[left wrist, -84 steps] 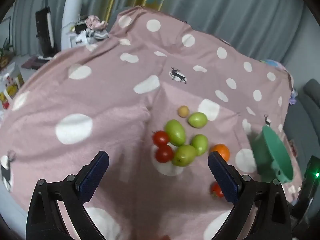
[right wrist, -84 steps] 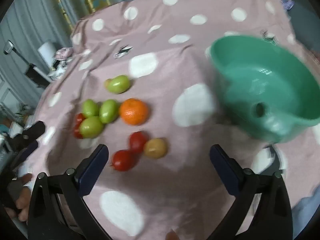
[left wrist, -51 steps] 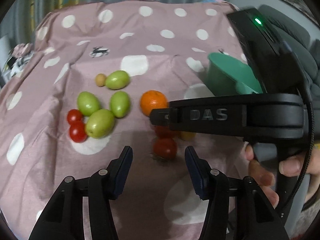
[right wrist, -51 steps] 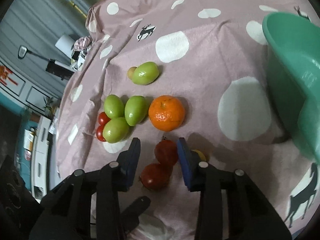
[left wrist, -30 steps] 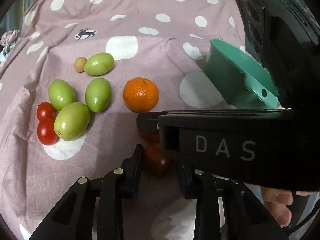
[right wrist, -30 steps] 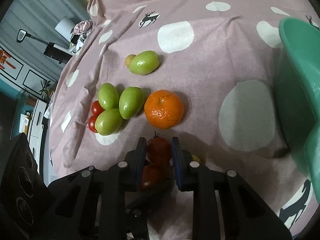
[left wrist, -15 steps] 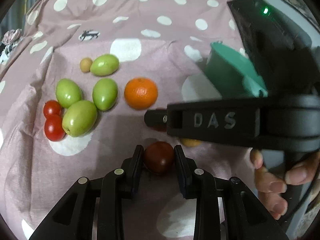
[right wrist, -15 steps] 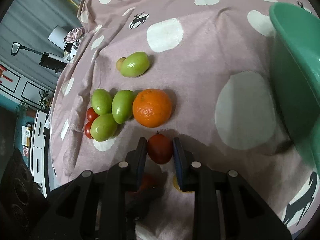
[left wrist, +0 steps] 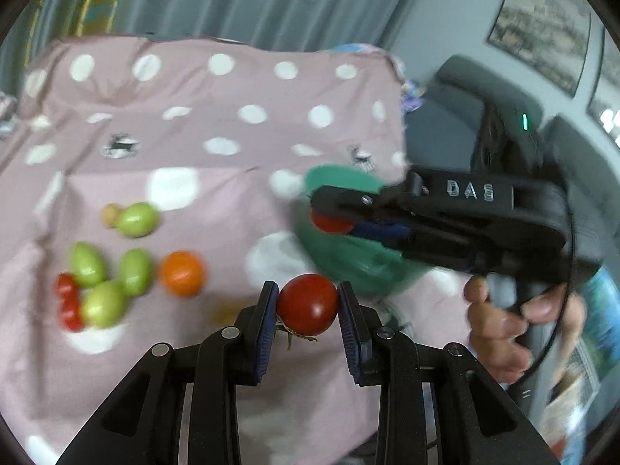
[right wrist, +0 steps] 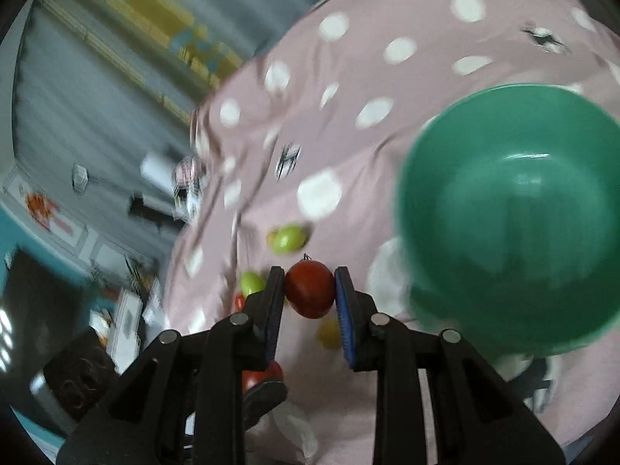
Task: Organize fruits
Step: 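Carry both held cherry tomatoes over the teal bowl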
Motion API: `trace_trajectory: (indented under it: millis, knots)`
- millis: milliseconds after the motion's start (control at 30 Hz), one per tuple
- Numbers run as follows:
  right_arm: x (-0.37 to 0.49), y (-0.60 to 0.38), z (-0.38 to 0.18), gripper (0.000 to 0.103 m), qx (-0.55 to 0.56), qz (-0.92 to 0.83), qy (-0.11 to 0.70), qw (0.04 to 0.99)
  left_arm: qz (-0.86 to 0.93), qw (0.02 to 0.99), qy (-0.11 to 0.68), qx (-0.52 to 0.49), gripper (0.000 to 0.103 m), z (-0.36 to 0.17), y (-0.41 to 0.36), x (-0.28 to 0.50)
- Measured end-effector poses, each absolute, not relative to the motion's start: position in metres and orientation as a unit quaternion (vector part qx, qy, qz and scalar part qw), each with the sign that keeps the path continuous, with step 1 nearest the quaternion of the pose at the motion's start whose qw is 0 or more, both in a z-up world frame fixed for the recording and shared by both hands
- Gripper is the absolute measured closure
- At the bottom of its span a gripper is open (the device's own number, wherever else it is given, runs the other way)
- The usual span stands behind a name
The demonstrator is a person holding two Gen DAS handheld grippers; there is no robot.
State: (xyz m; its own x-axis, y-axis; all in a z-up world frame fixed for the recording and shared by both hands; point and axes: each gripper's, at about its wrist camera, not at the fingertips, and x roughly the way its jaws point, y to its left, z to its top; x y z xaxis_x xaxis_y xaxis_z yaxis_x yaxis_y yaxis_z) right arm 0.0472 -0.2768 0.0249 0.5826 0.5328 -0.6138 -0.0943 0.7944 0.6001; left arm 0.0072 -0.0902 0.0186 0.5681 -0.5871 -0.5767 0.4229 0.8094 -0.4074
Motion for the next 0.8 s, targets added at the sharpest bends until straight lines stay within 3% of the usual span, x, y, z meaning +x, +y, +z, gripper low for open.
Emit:
trace_trajectory:
  millis: [167,433,800]
  knots:
    - [0.029,-0.348,0.021,0.076,0.350,0.142,0.375,0.847,-0.289,0.889,0.344,-0.088,0.071,0.033,-0.140,0.031]
    - [0.020,-0.388,0.026,0.076,0.345,0.056,0.364,0.863,-0.319,0.874,0.357,-0.088,0.071,0.031,-0.213,0.072]
    - [0.015,-0.399,0.021,0.075,0.316,-0.009,0.388,0.866,-0.298,0.871,0.370,-0.121,0.071,0.019,-0.204,0.079]
